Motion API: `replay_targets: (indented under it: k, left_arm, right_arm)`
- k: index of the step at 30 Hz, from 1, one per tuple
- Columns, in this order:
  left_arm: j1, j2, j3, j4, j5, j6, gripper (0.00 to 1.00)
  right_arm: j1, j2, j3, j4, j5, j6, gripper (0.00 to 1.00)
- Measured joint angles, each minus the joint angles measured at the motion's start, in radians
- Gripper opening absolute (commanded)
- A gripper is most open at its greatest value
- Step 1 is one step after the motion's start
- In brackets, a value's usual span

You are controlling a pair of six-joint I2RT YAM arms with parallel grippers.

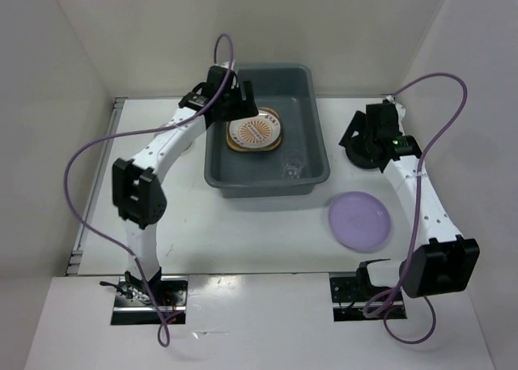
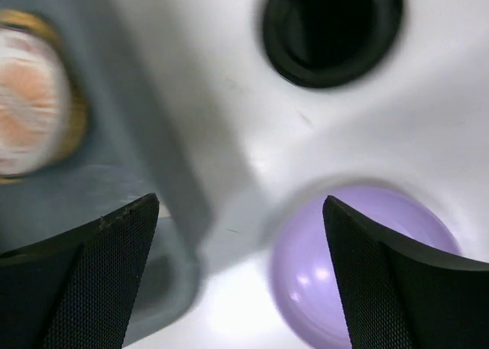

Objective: Place the mixed dishes into the plastic bin

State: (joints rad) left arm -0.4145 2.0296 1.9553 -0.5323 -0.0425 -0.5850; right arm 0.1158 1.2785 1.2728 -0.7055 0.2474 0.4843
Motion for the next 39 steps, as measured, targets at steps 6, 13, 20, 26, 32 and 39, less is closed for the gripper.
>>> replay_targets:
  k: [6,13,20,26,32,39]
  left_arm:
    - [-0.029,-0.372,-0.174,0.069,0.064,0.029,0.88]
    - [-0.108,-0.547,-0.415,0.106,0.151,0.028,0.88]
    - [-0.108,-0.552,-0.569,0.067,0.171,0.028,0.90]
    - [-0.108,-0.602,-0.579,0.061,0.163,0.033,0.91]
    - [-0.108,-0.651,-0.601,0.064,0.151,0.035,0.92]
    - [-0.108,-0.665,-0.648,0.060,0.142,0.036,0.92]
  right_arm:
    - [-0.158,0.056,-0.124,-0.078,-0.015,-0.002,0.71]
    - [-0.175,0.124,-0.156,-0.093,-0.059,0.014,0.53]
    - [-0.175,0.249,-0.171,-0.091,-0.130,0.070,0.48]
    - [-0.175,0.296,-0.201,-0.068,-0.184,0.148,0.46]
    - [-0.153,0.351,-0.213,-0.045,-0.200,0.225,0.45]
    - [-0.115,0.420,-0.214,-0.008,-0.207,0.280,0.41]
